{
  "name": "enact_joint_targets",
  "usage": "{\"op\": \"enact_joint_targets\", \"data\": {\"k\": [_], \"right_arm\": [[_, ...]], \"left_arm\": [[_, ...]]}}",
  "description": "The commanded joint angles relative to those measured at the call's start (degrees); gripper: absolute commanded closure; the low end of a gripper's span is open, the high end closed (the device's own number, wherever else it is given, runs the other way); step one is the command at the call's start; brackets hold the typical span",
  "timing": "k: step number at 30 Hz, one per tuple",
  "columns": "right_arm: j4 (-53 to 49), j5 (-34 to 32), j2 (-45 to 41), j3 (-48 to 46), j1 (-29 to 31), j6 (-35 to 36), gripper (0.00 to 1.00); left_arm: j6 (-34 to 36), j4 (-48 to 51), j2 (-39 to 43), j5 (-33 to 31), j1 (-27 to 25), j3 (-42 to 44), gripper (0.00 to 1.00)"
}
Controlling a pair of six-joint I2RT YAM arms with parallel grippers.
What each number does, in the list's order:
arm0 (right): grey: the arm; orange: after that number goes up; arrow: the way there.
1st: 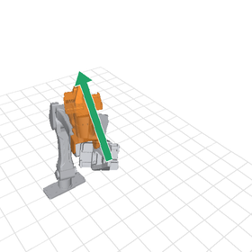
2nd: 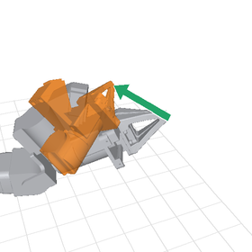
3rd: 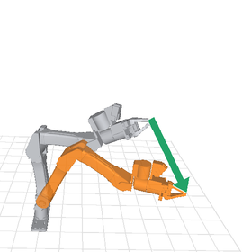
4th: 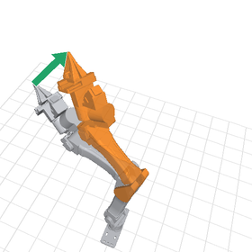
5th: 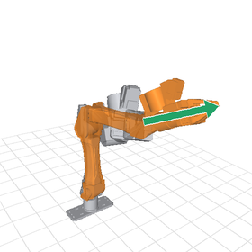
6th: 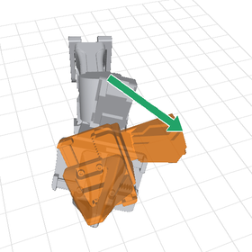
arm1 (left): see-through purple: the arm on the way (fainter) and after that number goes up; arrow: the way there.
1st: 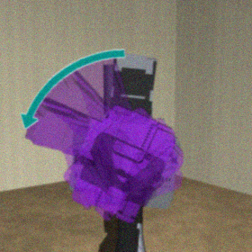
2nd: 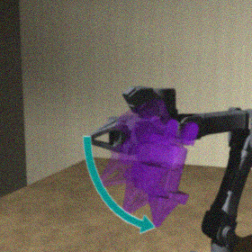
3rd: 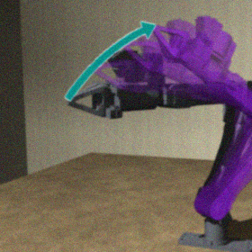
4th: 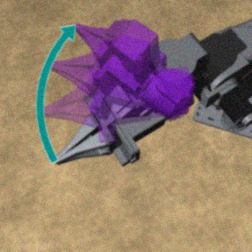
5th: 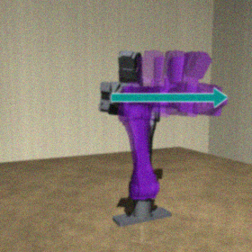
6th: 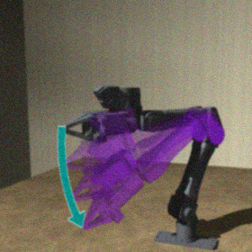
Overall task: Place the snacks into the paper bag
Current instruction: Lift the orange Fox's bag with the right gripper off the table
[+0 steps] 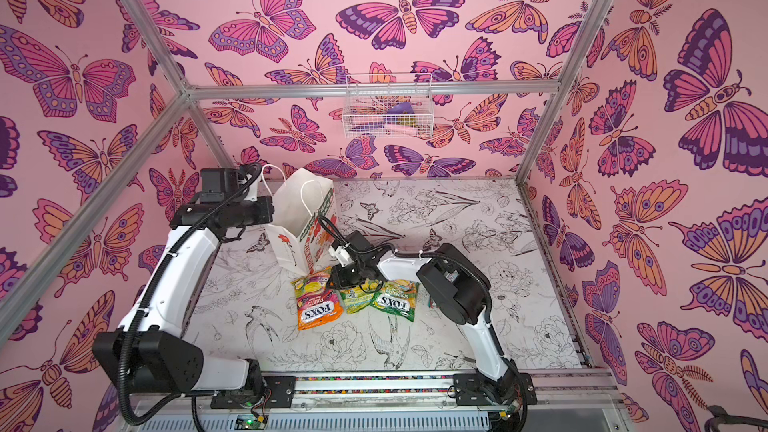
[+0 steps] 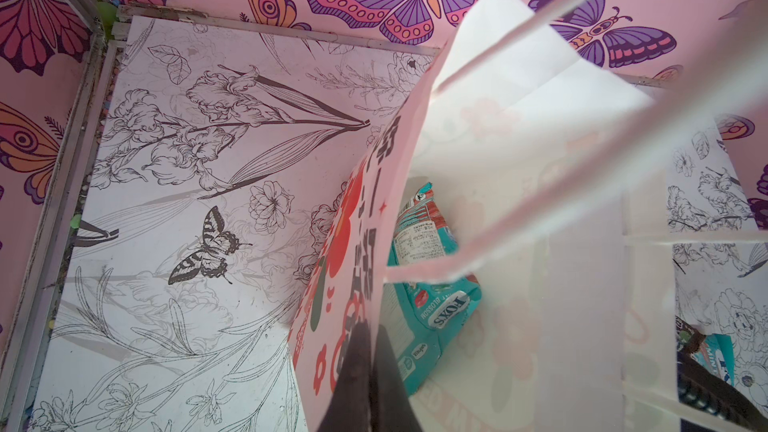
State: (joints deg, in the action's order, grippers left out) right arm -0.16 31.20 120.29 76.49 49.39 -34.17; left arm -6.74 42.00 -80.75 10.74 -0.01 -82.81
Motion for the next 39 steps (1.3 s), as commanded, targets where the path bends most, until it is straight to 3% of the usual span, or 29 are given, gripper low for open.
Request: {"op": "enact_joint_targets", "data": {"k": [1,18,39], "right_arm": [[1.7,1.0,-4.0,-1.4,0.6,-1.1,1.0],[-2.8,-4.0,-14.9,-5.5,0.5,1.9,1.0],[-8.1,-4.4,-26.0,-5.5,0.2,4.5,1.0]], "left_arm": [[-0.6,-0.4,0.1,0.9,0.3,0.5,1.0],[-0.9,-1.0,0.5,2.2,0.2,0.7,1.0],[-1.4,-2.0,0.8,3.9,0.3,1.2,1.0]]}}
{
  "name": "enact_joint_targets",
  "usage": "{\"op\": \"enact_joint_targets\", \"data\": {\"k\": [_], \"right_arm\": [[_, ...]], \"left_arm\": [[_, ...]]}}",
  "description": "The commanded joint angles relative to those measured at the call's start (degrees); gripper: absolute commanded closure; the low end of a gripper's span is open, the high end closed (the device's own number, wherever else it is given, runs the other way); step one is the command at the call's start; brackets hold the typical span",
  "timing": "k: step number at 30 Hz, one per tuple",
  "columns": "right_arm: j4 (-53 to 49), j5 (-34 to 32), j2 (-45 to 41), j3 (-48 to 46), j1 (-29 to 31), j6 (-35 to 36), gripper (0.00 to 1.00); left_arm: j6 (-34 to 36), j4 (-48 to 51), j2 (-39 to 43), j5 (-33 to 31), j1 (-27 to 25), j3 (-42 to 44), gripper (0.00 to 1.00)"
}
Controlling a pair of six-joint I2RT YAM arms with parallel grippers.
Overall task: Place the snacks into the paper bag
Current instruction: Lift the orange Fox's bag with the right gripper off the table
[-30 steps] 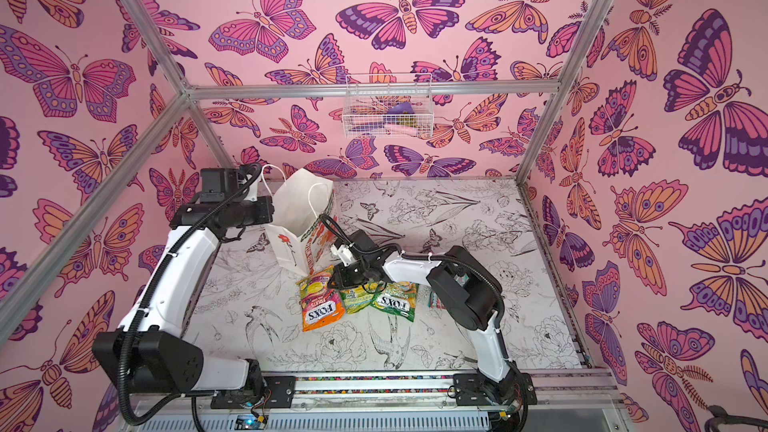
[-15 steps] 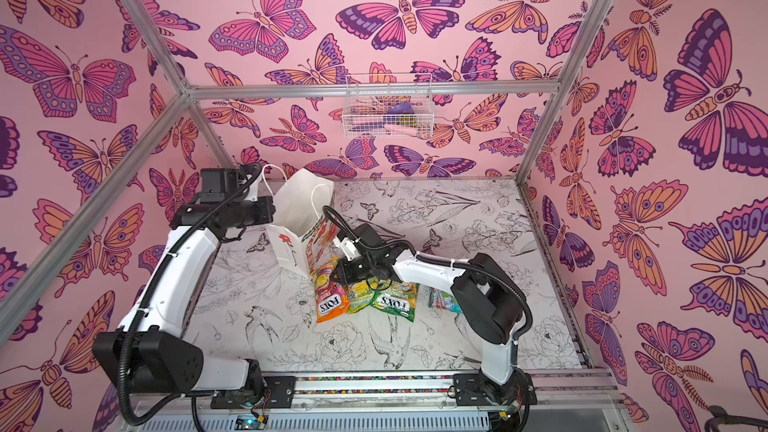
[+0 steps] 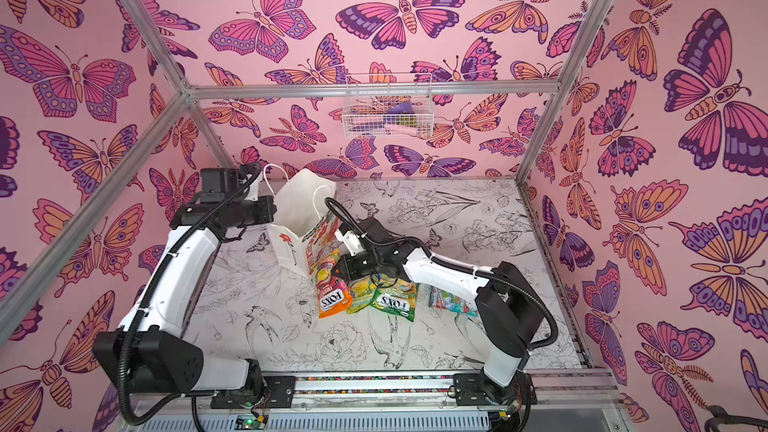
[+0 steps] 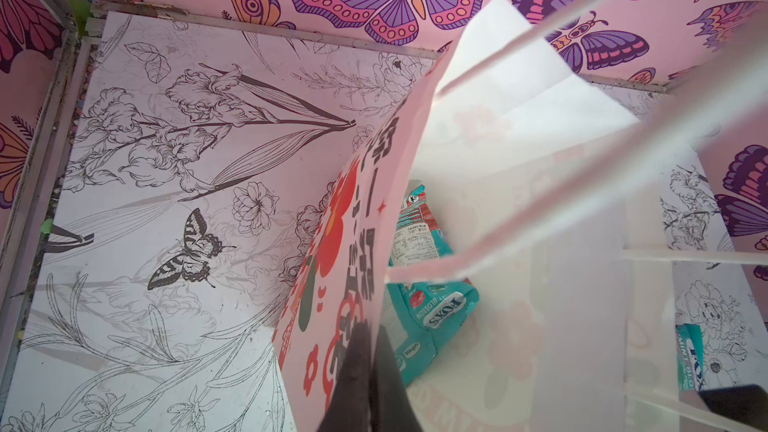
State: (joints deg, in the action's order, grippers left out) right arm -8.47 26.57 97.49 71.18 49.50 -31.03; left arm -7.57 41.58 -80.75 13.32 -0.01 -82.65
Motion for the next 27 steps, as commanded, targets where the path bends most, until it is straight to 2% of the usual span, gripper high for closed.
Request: {"op": "enact_joint_targets", "data": {"k": [1,17,27], "right_arm": [[0.1,0.4,-4.0,-0.4,0.1,1.3,1.0],[-1.6,0.6,-15.8,0.0,0.0,2.5,1.0],[-0.5,0.1,-18.8,0.4,0.0,1.4,1.0]], "left_arm": [[-0.6,-1.5,0.8,1.4,0.3,1.1,1.0],[-0.8,-2.1,1.1,2.5,0.2,1.2,1.0],[-1.5,-2.1,1.4,1.4,0.1,1.4,1.0]]}}
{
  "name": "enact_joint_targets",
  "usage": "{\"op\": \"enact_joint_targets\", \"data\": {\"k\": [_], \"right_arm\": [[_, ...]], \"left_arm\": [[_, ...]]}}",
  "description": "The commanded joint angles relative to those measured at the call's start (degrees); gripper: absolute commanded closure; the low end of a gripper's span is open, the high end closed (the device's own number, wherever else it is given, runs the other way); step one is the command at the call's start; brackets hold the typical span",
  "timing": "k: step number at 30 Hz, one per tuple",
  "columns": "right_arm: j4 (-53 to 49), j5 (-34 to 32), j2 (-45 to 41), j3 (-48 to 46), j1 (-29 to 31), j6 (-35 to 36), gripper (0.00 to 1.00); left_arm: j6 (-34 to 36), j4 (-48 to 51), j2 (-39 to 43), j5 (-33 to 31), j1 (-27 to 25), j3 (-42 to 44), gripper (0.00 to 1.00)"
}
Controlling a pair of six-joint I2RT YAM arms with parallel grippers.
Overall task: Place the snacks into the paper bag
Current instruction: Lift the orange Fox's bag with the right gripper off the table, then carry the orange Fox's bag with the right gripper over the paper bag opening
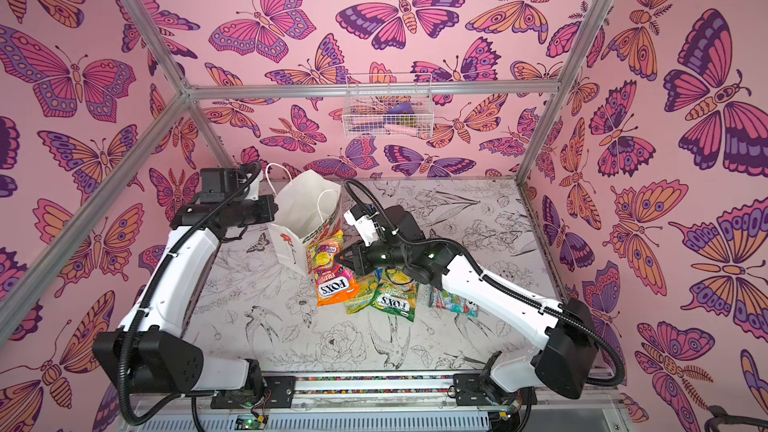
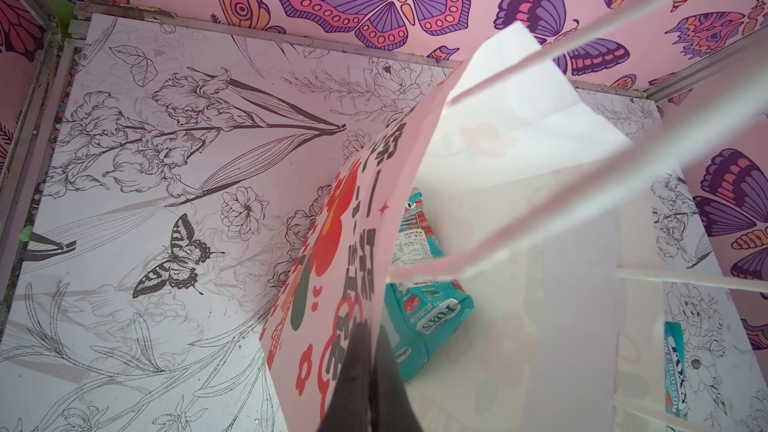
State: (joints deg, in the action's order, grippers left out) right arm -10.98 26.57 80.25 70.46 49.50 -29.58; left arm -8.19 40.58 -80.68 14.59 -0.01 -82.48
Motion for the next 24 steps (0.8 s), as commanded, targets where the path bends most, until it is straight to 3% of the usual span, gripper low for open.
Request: {"op": "enact_joint_targets", "data": {"k": [1,18,24], "right_arm": [[2.7,0.3,-1.6,1.3,0.0,-0.7,1.0],[7.3,3.9,-1.3,7.2,0.0,-5.0,1.0],[10.7,2.3,-1.5,7.5,0.0,-7.9,1.0]], "left_arm": [[-1.0,-1.2,1.4,-0.1,0.1,1.1,1.0],[-1.0,-1.1,1.3,-0.1,0.1,1.2,1.0],[-1.7,-1.2,1.3,-0.7,0.1,1.2,1.0]]}}
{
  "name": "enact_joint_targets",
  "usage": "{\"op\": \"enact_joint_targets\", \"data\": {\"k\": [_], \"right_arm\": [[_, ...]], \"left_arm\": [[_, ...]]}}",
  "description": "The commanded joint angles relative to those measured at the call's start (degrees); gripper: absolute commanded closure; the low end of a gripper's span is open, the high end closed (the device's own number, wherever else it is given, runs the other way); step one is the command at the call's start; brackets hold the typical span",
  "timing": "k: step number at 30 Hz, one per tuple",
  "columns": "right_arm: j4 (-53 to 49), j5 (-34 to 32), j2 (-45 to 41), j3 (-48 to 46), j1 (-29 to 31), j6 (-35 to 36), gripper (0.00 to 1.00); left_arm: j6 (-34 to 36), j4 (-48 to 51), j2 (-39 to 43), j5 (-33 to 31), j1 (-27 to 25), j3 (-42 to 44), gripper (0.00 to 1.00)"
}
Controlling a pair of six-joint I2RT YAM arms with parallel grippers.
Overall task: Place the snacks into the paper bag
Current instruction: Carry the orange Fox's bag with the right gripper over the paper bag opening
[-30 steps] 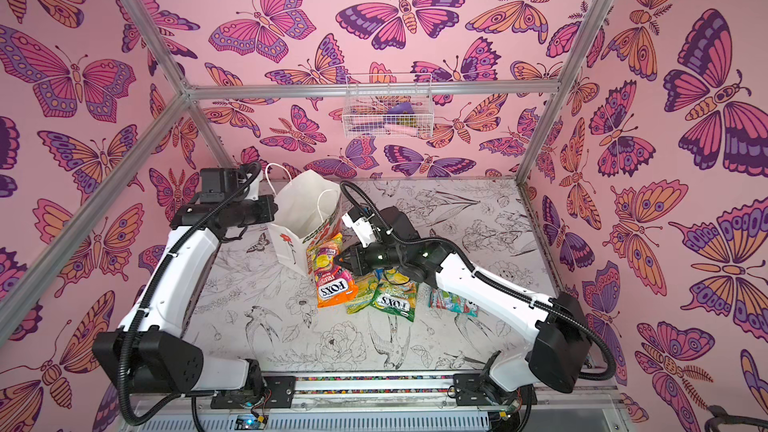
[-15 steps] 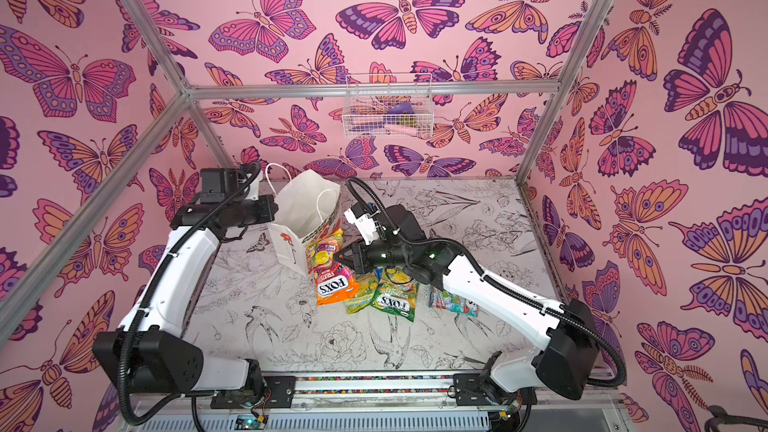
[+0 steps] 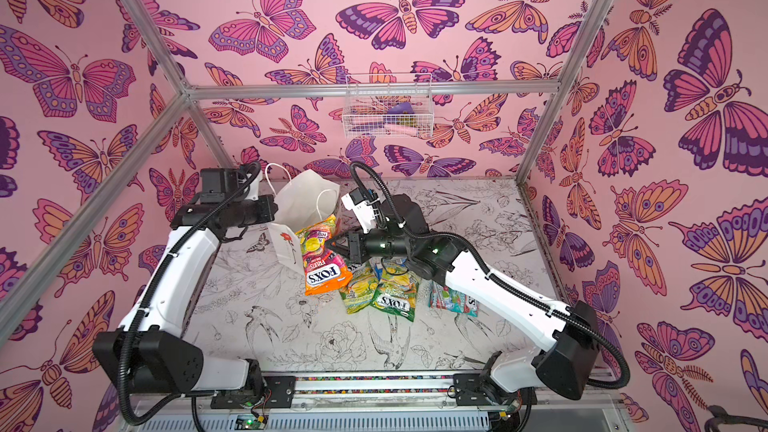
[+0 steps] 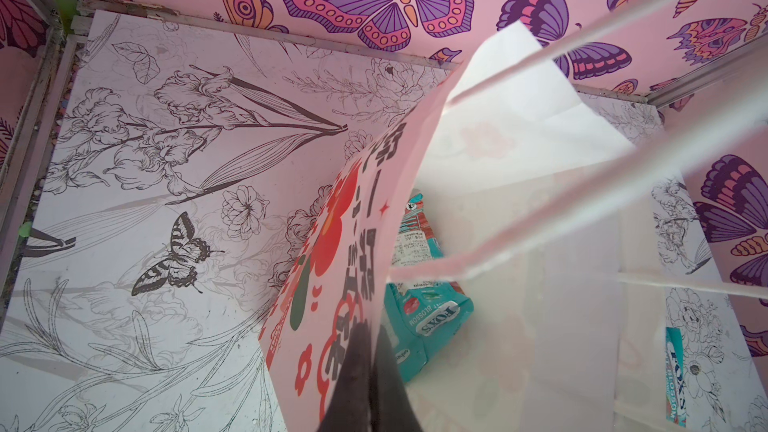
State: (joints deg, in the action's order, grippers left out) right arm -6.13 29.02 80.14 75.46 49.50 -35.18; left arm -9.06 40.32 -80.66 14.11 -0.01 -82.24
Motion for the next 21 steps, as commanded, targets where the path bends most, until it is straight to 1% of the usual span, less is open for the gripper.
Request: {"op": "enact_joint_targets", "data": {"k": [1,6,14,21], "right_arm": [[6.5,-0.7,-1.3,2.7,0.0,-2.8,1.0],[8.4,-3.5,-0.7,4.7,0.0,-4.9,1.0],[10.8,-5.9,1.3,8.8,0.0,-8.3,1.0],[14.2,-11.8,3.1,9.4,0.1,-11.9,1.0]], "left_arm": [[-1.1,-1.0,1.2,-0.2,0.0,0.9,1.0],[-1.6,-1.2,1.2,0.5,0.0,0.9,1.0],[-2.6,-1.8,1.2,0.9,-0.5,1.2,1.0],[-4.2,-2.8,1.4,0.6,-2.3,1.7,1.0]]}}
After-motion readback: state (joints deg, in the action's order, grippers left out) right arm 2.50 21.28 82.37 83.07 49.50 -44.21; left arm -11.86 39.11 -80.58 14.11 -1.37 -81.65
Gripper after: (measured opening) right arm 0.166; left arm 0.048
